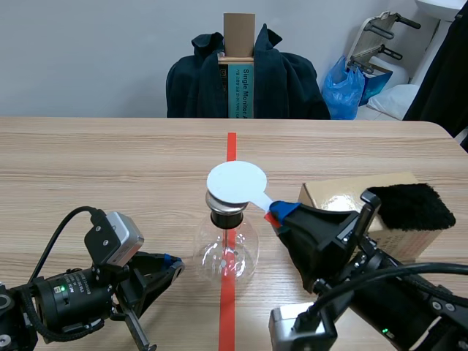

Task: Do the electroscope experiment.
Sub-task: 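Move the plate toward and away from the electroscope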

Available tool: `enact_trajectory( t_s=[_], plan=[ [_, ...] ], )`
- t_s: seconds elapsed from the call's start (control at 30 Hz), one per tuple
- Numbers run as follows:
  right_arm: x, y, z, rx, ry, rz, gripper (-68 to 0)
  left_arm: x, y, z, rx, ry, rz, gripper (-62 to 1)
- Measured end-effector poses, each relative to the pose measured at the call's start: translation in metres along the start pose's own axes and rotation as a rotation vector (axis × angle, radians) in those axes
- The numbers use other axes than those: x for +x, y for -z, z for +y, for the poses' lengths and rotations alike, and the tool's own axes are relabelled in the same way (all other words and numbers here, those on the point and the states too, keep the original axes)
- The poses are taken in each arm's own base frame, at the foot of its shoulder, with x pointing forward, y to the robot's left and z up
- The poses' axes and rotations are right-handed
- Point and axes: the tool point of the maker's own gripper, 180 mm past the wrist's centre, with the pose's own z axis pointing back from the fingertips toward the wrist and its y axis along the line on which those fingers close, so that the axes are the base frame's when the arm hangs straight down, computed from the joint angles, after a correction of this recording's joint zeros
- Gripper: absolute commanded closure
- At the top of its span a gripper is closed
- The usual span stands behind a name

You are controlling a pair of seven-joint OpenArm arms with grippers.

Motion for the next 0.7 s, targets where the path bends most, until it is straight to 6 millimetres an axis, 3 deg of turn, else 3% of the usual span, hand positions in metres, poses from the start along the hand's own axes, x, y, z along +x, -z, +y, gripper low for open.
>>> enact_trajectory(
  t_s=[0.37,0.7],
  plan=[
    [-0.046,-0.006,0.000,0.000,0.001,0.256,-0.7,0.000,0.000,0.000,0.000,0.000,0.000,-3.0],
    [-0.055,-0.009,0.000,0.000,0.001,0.309,-0.7,0.000,0.000,0.000,0.000,0.000,0.000,-3.0]
  ],
)
